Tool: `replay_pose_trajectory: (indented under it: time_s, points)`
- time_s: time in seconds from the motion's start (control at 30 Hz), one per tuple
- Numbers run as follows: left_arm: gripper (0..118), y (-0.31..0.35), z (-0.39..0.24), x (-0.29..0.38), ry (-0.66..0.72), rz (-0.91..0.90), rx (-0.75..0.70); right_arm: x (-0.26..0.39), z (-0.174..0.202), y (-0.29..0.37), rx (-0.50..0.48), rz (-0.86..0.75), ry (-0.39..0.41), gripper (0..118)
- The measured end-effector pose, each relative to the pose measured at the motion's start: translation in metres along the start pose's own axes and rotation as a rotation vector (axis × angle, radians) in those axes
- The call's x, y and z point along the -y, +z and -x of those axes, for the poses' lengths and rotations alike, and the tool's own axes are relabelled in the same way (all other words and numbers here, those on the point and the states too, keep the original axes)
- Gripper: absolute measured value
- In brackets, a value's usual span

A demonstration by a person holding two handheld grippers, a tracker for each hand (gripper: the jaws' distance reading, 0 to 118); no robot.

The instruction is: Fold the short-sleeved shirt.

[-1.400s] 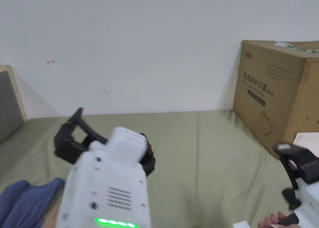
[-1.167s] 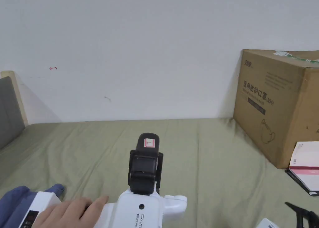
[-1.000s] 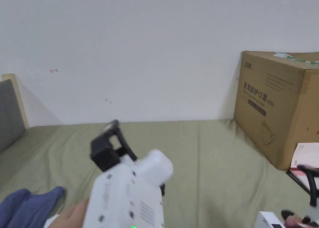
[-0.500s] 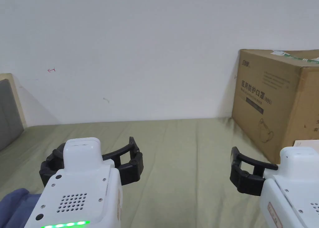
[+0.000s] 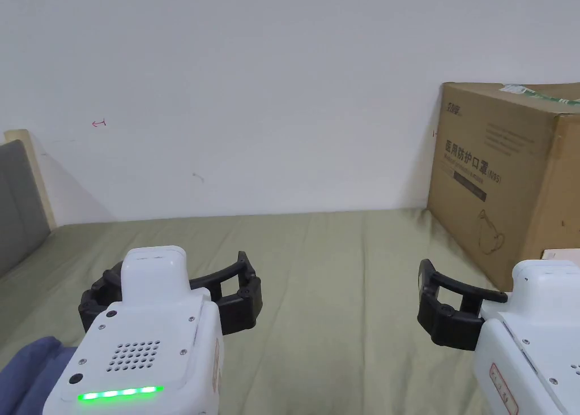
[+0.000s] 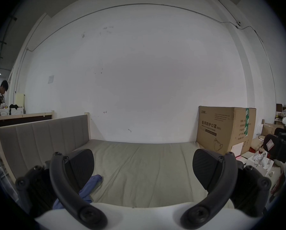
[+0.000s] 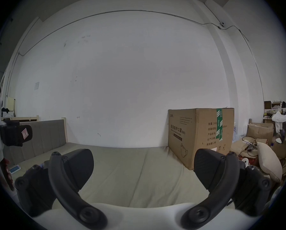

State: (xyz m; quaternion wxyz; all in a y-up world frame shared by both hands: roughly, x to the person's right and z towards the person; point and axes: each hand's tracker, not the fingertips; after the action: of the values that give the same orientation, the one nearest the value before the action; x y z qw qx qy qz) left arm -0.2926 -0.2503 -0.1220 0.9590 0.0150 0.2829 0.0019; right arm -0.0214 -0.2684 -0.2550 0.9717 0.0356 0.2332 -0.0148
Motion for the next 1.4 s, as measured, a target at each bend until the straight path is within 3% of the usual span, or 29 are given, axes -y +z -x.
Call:
replay_pose_trajectory:
  time_s: [0.23,0.7,0.77,0.8,0.83,0.87,0.9,1.03,1.27,1.4]
  points:
    - [118,0.001,0.000,0.004,-0.007,-0.006,0.029,-0.001,-0.005,-0.003,0.037,0.017,-0.072,118]
    - [117,0.005,-0.011,0.008,-0.053,0.010,0.032,0.002,0.002,0.004,0.009,-0.010,-0.015,118]
    - [112,0.005,-0.009,0.008,-0.033,0.022,0.038,0.002,0.000,0.004,-0.012,-0.002,-0.030,117]
    - [99,0.006,-0.008,0.008,-0.029,0.030,0.047,0.002,0.001,0.003,-0.017,0.000,-0.032,113]
    - [73,0.005,-0.008,0.008,-0.034,0.039,0.054,0.002,0.003,0.002,-0.009,0.014,-0.017,102]
    - [17,0.004,-0.009,0.008,-0.056,0.060,0.047,0.003,0.005,0.001,-0.003,0.018,-0.005,52]
    - [0,-0.003,-0.011,0.010,-0.089,0.107,0.029,0.004,0.004,-0.002,-0.004,0.032,0.000,1]
    - [0,-0.006,-0.006,0.018,-0.043,0.139,0.051,0.015,-0.012,-0.010,-0.017,0.148,-0.128,0]
    - [0,-0.008,-0.009,0.025,-0.056,0.135,0.061,0.018,-0.027,-0.006,0.006,0.142,-0.110,0]
    - [0,-0.008,0.009,0.025,-0.019,0.145,0.063,0.017,-0.017,-0.010,-0.047,0.159,-0.111,0]
